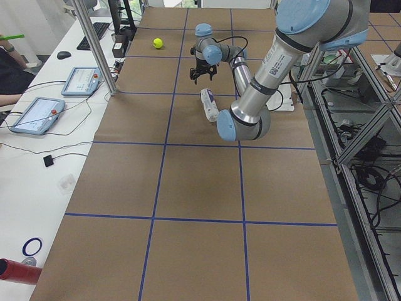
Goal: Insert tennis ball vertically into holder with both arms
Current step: 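Move the left gripper over the white Wilson can lying on the table, then lower the left gripper and close it around the can's body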
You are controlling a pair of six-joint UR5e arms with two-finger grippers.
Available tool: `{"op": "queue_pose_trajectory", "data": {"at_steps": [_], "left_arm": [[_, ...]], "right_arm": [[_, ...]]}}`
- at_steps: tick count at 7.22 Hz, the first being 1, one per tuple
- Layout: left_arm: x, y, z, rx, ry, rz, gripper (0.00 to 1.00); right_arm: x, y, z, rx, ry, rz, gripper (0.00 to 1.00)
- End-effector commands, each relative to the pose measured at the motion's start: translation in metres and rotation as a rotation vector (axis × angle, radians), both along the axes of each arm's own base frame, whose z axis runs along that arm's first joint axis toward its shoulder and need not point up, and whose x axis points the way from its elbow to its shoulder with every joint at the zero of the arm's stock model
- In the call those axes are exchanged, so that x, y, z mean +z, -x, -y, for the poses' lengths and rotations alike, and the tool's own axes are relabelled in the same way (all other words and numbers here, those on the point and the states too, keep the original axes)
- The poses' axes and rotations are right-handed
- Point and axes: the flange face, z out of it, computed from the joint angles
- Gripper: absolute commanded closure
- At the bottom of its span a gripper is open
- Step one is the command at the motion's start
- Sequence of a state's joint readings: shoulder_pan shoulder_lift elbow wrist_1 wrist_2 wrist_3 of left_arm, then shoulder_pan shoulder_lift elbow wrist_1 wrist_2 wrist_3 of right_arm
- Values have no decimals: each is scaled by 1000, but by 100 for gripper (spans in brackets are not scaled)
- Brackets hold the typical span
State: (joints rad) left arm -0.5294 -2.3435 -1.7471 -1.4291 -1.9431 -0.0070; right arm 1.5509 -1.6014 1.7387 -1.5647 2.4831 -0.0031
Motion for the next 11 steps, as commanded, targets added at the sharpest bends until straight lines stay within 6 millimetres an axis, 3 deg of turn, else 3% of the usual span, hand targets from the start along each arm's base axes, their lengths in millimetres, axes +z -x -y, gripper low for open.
{"op": "queue_pose_trajectory", "data": {"at_steps": [1,3,5,8,11], "left_arm": [[14,-23,2,4,-17,9,2],[36,-51,12,4,-24,-11,2],[36,-61,-3,26,-19,-13,2],[37,-71,-15,47,-18,-10,2],[40,-73,-14,51,-19,-4,1]], "right_arm": [[-1,8,4,-17,-5,-6,1],[-2,10,4,-19,-5,-4,1],[-1,10,3,-22,-2,-4,1],[5,12,1,-25,12,-6,1],[7,11,-1,-25,16,-8,1]]}}
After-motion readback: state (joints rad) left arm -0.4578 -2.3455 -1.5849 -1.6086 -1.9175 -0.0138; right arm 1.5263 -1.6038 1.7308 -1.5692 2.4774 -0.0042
